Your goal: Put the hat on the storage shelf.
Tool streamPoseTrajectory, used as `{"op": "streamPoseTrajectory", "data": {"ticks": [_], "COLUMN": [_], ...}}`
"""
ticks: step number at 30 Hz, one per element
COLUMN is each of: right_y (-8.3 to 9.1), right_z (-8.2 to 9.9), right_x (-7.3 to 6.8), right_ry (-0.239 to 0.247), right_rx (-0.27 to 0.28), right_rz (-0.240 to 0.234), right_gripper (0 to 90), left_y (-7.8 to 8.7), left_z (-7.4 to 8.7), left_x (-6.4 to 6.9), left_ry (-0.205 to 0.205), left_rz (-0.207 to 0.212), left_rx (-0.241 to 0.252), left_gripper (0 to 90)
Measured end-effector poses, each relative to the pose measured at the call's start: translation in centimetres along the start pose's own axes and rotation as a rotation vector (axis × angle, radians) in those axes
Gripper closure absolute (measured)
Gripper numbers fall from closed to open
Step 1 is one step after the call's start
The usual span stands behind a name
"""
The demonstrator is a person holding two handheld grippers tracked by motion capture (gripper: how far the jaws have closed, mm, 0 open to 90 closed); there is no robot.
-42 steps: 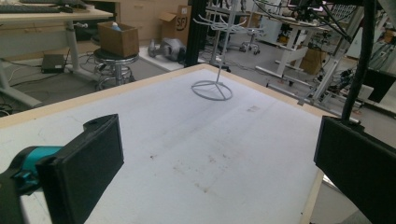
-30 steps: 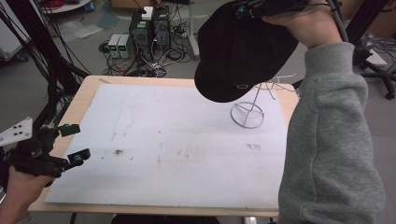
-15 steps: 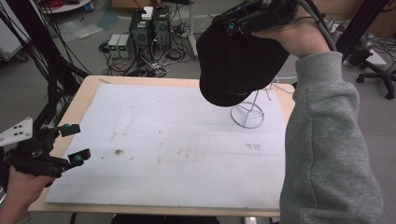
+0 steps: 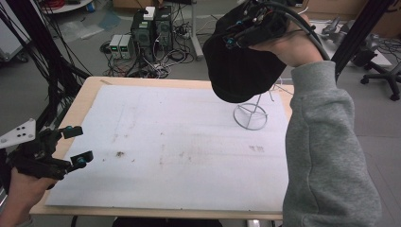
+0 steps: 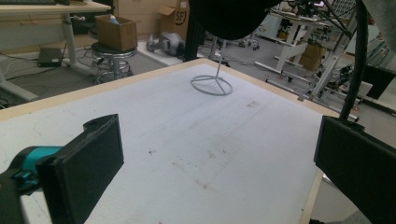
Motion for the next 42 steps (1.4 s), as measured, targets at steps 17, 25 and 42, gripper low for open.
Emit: {"op": "streamPoseTrajectory", "data": {"ticks": [17, 25, 42], "right_y": [-0.9, -1.1, -1.5], "right_z": [1.0, 1.2, 1.4], "right_x": [-0.7, -0.7, -0.7], "right_ry": [0.009, -0.005, -0.027], "right_rx": [-0.019, -0.014, -0.015], "right_rz": [0.010, 0.014, -0.006], "right_gripper": [66.2, 64.6, 48.9], "left_y": [-0.2, -0.2, -0.3], "left_z": [0.1, 0.0, -0.1], "left_x": [0.1, 0.2, 0.2], "left_ry": [-0.002, -0.003, -0.003], "left_rz": [0.004, 0.007, 0.011], "left_rx": [-0.007, -0.005, -0.001], "left_gripper": [1.7, 1.7, 1.7]}}
Point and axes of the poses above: each handheld gripper's, and its own axes: y roughly backward along the jaws, z roughly out of its underside, x roughly to its right, the point moved 10 cm from there along -y, roughly forward along the jaws, and after that the axes turned 12 degrees about y, right-handed, at the moved point
